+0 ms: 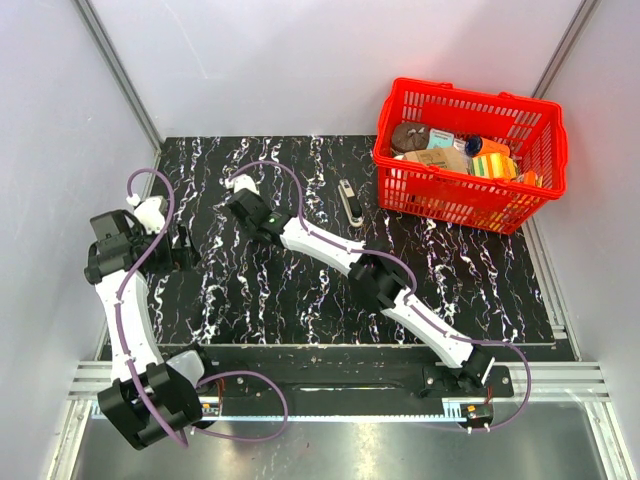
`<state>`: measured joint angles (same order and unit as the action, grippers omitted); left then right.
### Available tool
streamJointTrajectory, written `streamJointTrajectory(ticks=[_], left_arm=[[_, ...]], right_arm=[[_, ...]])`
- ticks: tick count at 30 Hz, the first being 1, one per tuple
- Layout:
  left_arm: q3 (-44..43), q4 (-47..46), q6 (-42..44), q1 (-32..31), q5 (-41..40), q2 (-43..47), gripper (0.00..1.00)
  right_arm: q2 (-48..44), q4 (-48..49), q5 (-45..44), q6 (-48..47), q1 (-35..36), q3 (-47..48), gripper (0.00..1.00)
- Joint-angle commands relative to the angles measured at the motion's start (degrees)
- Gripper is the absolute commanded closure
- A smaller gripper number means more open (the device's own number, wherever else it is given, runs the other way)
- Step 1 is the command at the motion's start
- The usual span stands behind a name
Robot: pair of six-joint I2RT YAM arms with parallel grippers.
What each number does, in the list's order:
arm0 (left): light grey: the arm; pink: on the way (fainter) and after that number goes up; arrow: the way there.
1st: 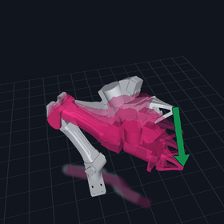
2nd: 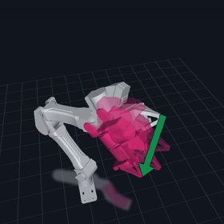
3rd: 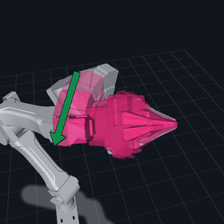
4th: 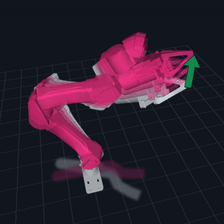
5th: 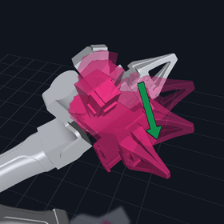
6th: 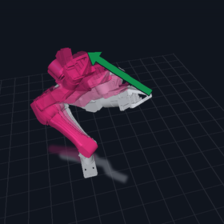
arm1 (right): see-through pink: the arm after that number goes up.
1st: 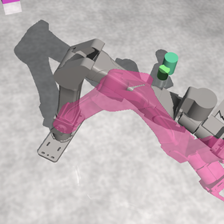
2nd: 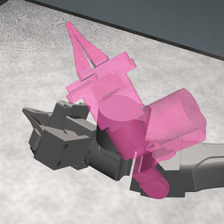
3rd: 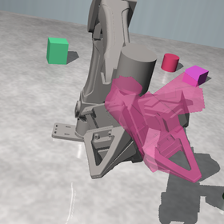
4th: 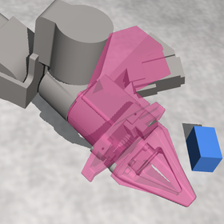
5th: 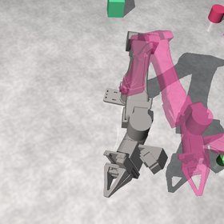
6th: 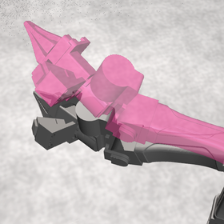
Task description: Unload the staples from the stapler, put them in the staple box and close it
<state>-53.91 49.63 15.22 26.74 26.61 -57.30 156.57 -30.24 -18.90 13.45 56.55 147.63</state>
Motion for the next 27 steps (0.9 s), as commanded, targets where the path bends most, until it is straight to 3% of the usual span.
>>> streamJointTrajectory(ticks=[1, 6, 15, 19, 20, 27], left_arm=[[1.2, -1.6, 1.5, 0.4, 0.5, 1.6, 0.02], [2.0, -1.6, 2.0, 0.3, 2.0, 0.8, 0.04], [1.9, -1.6, 2.2, 0.3, 2.4, 1.3, 0.06], [2.1, -1.6, 2.6, 0.4, 2.1, 2.1, 0.06], [2.3, -1.6, 2.8, 0.3, 2.2, 2.3, 0.06], [2.5, -1.6, 2.9, 0.3, 2.6, 3.1, 0.06]], right_arm=[[-2.8, 2.5, 0.4, 2.1, 0.1, -0.6, 0.83], [-12.8, 6.8, 4.6, 7.8, 0.6, -14.9, 0.97], [-30.3, 12.7, 3.2, 13.3, 5.2, -42.8, 1.00], [-33.2, 10.8, 3.1, 15.0, 7.6, -46.5, 0.99], [-33.4, 10.0, 3.2, 15.6, 8.0, -46.6, 0.96], [-31.1, -0.6, 1.0, 19.5, 9.0, -42.6, 0.43]])
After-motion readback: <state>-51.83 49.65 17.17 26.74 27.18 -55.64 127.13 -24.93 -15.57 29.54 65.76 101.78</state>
